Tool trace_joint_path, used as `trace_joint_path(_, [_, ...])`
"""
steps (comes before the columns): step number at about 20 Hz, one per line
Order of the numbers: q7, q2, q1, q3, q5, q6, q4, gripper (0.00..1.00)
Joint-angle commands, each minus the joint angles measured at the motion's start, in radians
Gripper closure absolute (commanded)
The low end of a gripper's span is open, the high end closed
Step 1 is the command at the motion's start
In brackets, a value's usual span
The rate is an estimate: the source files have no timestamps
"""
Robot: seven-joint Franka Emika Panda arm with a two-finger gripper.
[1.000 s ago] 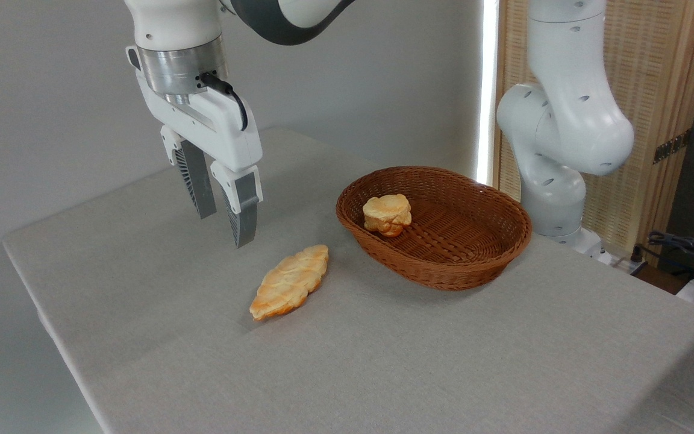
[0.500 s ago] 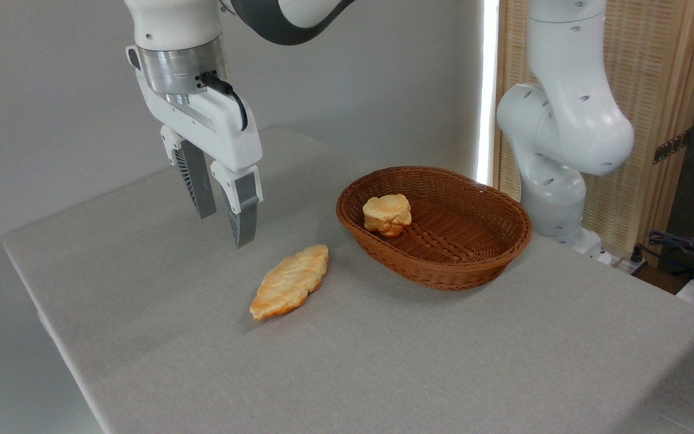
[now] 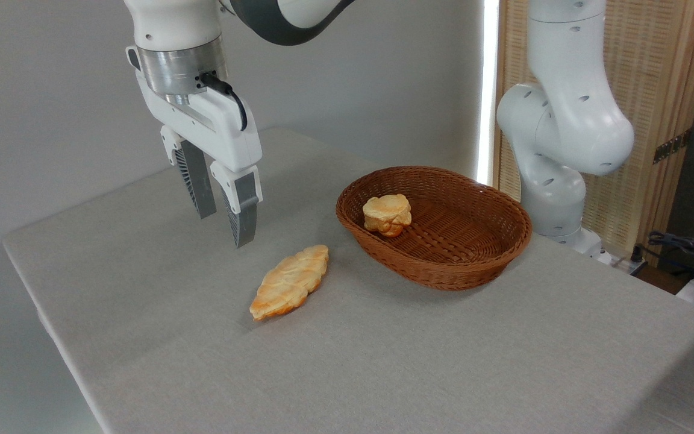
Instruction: Put bread into the basket
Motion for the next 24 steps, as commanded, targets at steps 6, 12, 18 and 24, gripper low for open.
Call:
trace_joint_path(6, [-0.002, 0.002, -0.004, 0.004, -0.006, -0.012, 0.010, 0.00])
trace_joint_path(12, [-0.002, 0.003, -0.004, 0.000, -0.006, -0.013, 0.009, 0.00])
trace_joint_path(18, [-0.003, 0.006, -0.006, -0.003, -0.005, -0.012, 0.010, 0.00])
trace_joint_path(24, [-0.003, 0.015, -0.004, -0.003, -0.002, -0.004, 0.010, 0.00])
